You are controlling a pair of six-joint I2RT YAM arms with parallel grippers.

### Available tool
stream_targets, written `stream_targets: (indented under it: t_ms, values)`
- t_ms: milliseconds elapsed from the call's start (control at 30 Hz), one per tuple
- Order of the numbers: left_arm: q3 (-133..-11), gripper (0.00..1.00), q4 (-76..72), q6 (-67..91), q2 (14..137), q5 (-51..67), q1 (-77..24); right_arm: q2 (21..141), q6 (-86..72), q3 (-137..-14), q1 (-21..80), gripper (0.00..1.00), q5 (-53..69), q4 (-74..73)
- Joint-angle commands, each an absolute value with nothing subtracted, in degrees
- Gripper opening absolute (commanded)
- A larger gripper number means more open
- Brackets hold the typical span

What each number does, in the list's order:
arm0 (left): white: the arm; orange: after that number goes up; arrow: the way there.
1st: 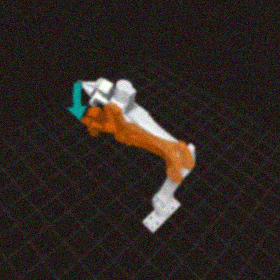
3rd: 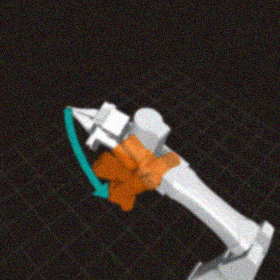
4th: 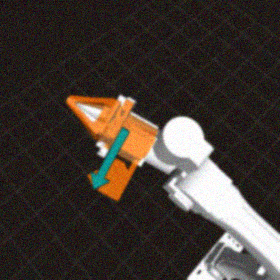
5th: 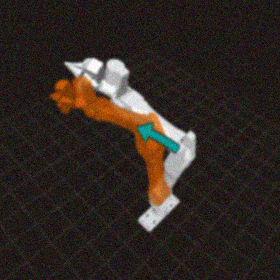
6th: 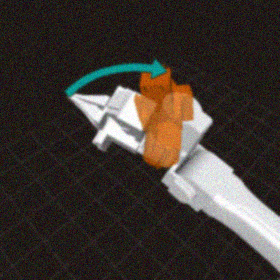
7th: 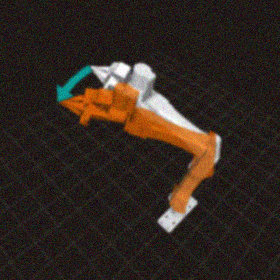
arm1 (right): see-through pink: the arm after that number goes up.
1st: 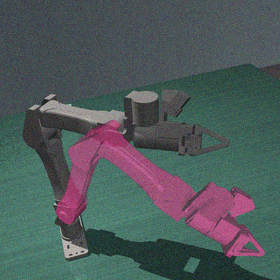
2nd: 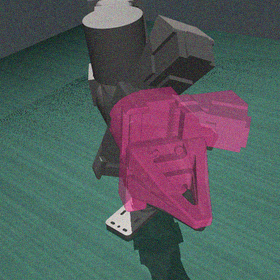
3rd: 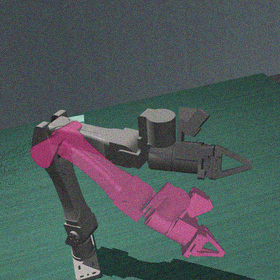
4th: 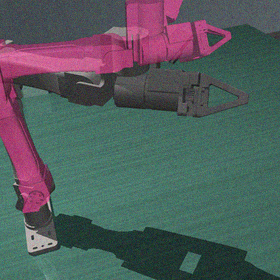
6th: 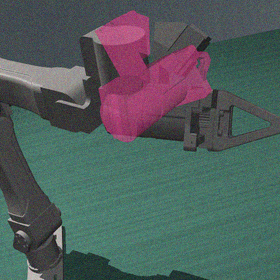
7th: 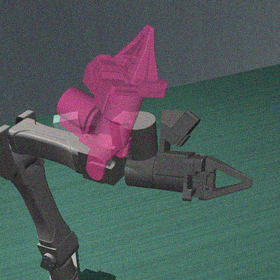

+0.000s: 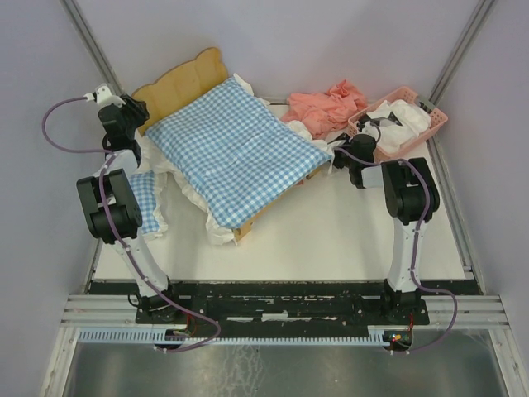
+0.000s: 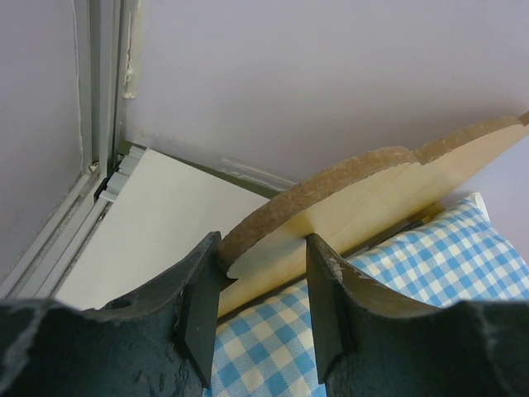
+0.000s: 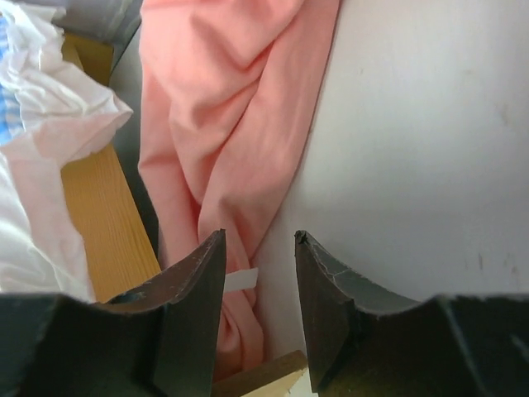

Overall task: Set up the pet bed
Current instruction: Adjust the bed frame at the center of the board.

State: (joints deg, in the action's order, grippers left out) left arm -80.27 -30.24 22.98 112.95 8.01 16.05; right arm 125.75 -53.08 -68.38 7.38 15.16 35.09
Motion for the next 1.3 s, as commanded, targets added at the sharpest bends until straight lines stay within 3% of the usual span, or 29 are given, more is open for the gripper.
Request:
stream_targets:
  t_ms: [0,300,567,933,1267]
  values:
    - [-79.23,0.33,-35.44,28.91,114.69,16.54,12.59,119.56,-48.06,-63.20,8.26,0.47,20.41,37.44]
    - [-76.69,0.34,-36.19,28.89,111.39,19.20,8.73,107.90,-41.58,-51.09,8.39,0.48,24.13,32.55]
    - [-75.19,0.36,-35.23,27.59,109.74,21.08,5.07,105.15,-38.39,-49.80,8.53,0.48,22.44,28.72]
    - [-77.24,0.37,-32.53,23.45,111.23,22.73,4.39,111.28,-34.94,-61.27,8.12,0.49,18.01,22.24]
    - [-78.11,0.37,-31.87,20.64,112.53,20.83,4.82,104.02,-37.17,-61.47,6.15,0.56,14.79,17.12]
